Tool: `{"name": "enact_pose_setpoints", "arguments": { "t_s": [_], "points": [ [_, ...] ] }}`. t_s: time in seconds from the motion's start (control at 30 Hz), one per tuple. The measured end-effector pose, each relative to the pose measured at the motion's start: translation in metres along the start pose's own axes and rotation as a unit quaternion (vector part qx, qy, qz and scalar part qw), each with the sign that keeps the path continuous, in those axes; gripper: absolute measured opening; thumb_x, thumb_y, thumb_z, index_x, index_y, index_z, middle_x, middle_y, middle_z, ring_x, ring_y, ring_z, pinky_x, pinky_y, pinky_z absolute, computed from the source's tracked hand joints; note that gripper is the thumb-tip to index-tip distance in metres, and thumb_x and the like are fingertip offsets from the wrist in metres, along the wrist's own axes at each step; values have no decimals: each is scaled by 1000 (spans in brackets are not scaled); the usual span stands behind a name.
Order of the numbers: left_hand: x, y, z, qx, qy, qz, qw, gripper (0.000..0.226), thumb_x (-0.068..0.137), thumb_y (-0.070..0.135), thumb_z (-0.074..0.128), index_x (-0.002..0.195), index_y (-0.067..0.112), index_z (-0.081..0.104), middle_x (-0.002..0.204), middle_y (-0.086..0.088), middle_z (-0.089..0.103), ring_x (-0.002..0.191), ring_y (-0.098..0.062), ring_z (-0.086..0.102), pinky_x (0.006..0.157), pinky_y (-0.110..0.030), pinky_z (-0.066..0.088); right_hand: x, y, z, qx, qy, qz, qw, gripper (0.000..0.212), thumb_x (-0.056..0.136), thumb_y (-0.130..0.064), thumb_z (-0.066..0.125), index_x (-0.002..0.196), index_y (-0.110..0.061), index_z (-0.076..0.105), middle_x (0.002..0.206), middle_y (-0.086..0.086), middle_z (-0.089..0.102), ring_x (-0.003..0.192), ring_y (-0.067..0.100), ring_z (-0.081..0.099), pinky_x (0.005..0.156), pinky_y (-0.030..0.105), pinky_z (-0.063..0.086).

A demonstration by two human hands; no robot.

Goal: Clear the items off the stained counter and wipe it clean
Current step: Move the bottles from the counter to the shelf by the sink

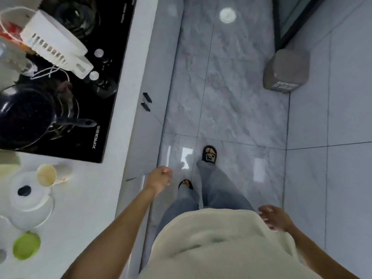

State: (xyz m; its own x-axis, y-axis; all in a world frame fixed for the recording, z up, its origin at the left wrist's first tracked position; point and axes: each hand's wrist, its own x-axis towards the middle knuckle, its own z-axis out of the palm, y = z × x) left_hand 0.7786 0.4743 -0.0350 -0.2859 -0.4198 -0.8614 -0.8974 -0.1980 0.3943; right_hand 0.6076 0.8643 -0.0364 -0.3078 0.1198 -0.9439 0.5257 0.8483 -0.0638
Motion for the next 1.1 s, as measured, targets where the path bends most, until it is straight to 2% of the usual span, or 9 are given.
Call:
{"name": "enact_pose_setpoints", "arguments": {
  "t_s": [0.13,0.23,0.33,0.4,0.57,0.67,0.77,0.97,1.1],
  "points": [
    [37,72,-5,3,7,21,1000,19,105,22,57,90,20,69,90,-4,74,69,-15,64,59,-21,48,15,-33,-28,14,26,-13,999,32,107,-12,50,126,11,63,76,8,60,59,15,57,55,25,46],
    [53,108,-8,-9,13,15,1000,17,105,21,59,92,19,70,89,-5,73,65,-14,62,61,-20,49,32,-78,-52,36,5,11,999,34,107,-8,48,128,18,54,73,12,53,49,17,49,41,15,37],
    [63,127,-12,-18,19,-7,1000,14,105,23,62,103,13,72,91,-8,72,69,-18,63,66,-27,50,44,-138,-71,45,23,-44,998,29,107,-16,51,124,3,64,92,18,68,69,28,60,66,31,49],
    [72,135,-16,-26,17,-36,999,16,105,22,63,107,9,72,89,-10,71,69,-20,62,62,-26,48,48,-186,-84,34,42,-96,994,28,107,-21,50,121,-4,67,103,17,72,81,31,67,73,35,53],
    [86,135,-24,-6,20,-116,993,13,103,17,62,102,8,72,85,-10,72,70,-23,65,62,-26,46,55,-307,-112,26,23,-162,986,25,107,-26,50,118,-11,68,107,13,74,87,27,70,71,31,53],
    [95,136,-33,4,5,-152,988,17,105,19,61,111,7,71,96,-15,76,78,-27,70,66,-28,51,62,-371,-123,11,15,-190,982,26,107,-28,51,119,-12,67,109,11,73,92,27,70,73,30,53],
    [108,149,-46,4,1,-175,985,18,105,20,62,112,6,69,95,-15,75,78,-26,70,64,-28,52,71,-426,-133,-12,10,-205,979,25,107,-30,52,119,-15,67,108,8,73,94,27,71,72,28,54],
    [162,229,-80,-44,6,-184,982,14,108,13,57,106,3,66,85,-12,69,67,-20,64,55,-22,48,94,-493,-149,-44,32,-195,979,23,105,-30,54,115,-17,70,98,2,74,85,22,72,66,27,53],
    [202,313,-101,-60,0,-147,987,16,108,11,55,111,0,66,101,-19,68,75,-25,61,63,-27,47,104,-503,-164,-36,39,-163,985,21,105,-26,55,114,-14,70,96,7,75,81,26,71,70,32,54]
  ]
}}
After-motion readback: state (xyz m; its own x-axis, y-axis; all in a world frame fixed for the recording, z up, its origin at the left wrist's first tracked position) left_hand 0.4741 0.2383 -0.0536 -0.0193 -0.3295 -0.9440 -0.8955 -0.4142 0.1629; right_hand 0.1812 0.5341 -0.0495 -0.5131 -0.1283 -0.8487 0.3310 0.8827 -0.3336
